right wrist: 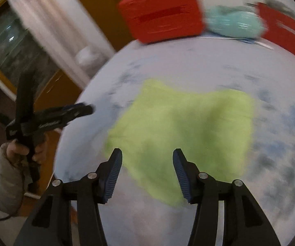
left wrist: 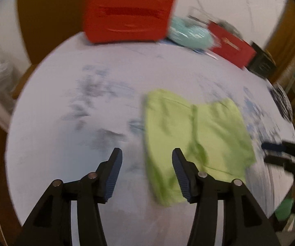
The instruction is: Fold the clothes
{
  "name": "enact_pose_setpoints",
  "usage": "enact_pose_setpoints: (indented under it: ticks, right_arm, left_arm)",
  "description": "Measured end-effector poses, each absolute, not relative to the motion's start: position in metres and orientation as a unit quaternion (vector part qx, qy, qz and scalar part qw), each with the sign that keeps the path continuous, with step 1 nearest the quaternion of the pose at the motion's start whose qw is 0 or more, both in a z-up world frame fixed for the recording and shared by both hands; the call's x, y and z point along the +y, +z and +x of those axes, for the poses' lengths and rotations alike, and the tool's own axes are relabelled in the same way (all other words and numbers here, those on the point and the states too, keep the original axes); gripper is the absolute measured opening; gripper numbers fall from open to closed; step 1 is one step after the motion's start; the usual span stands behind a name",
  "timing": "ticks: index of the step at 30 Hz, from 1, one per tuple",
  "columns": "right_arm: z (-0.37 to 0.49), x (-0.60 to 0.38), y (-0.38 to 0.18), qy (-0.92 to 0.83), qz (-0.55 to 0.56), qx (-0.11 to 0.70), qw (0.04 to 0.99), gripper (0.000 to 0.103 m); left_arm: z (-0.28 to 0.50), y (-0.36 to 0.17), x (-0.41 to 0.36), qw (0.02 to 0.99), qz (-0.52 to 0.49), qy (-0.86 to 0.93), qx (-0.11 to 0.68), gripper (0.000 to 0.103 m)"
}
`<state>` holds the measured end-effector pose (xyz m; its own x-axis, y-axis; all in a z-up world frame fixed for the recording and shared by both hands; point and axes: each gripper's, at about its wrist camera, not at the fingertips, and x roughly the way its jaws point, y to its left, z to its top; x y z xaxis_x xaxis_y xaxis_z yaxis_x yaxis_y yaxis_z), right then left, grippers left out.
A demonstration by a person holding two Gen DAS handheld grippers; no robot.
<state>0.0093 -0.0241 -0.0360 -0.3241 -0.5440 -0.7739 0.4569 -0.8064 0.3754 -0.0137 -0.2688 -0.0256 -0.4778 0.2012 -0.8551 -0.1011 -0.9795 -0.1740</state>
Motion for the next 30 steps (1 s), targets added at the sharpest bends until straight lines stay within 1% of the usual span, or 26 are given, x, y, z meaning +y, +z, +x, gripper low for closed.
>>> enact_pose_setpoints:
  ticks: [2, 5, 8, 10, 18, 19, 20, 21, 25, 27, 30]
  right_arm:
    - [0.005, 0.001, -0.043, -0.815, 0.505, -0.053, 0.278, 0.051]
    - [-0.004, 0.035, -0.055, -0.814, 0.525, -0.071, 0.237, 0.051]
    - [-0.006, 0.053, -0.062, -0.812, 0.534, -0.086, 0.22, 0.051]
    - [-0.008, 0.059, -0.065, -0.81, 0.537, -0.095, 0.215, 0.051]
    - [-0.004, 0.066, -0.079, -0.799, 0.544, -0.106, 0.233, 0.053]
    - [-0.005, 0.064, -0.08, -0.798, 0.543, -0.104, 0.238, 0.053]
    - [-0.007, 0.06, -0.08, -0.798, 0.541, -0.101, 0.244, 0.053]
    - [-0.009, 0.057, -0.08, -0.798, 0.539, -0.097, 0.251, 0.053]
    - [-0.017, 0.041, -0.08, -0.796, 0.532, -0.084, 0.276, 0.053]
    - [-0.022, 0.03, -0.087, -0.787, 0.541, -0.076, 0.288, 0.053]
    - [-0.028, 0.021, -0.102, -0.772, 0.569, -0.058, 0.277, 0.053]
  left_arm:
    - [-0.014, -0.031, -0.247, 0.109, -0.512, 0.851, -0.032, 0.053]
    - [-0.015, -0.035, -0.224, 0.129, -0.524, 0.841, -0.027, 0.053]
    - [-0.018, -0.037, -0.206, 0.14, -0.534, 0.833, -0.02, 0.054]
    - [-0.018, -0.04, -0.198, 0.138, -0.541, 0.829, -0.013, 0.056]
    - [-0.027, -0.052, -0.178, 0.15, -0.561, 0.814, -0.022, 0.056]
    - [-0.028, -0.054, -0.175, 0.151, -0.562, 0.813, -0.018, 0.043]
    - [-0.03, -0.057, -0.172, 0.149, -0.565, 0.812, -0.009, 0.025]
    - [-0.033, -0.059, -0.17, 0.146, -0.57, 0.809, 0.001, 0.005]
    - [-0.04, -0.049, -0.172, 0.145, -0.562, 0.814, 0.018, 0.004]
    - [-0.05, -0.035, -0.179, 0.13, -0.547, 0.826, 0.047, 0.004]
    - [-0.074, -0.011, -0.196, 0.094, -0.519, 0.844, 0.097, 0.004]
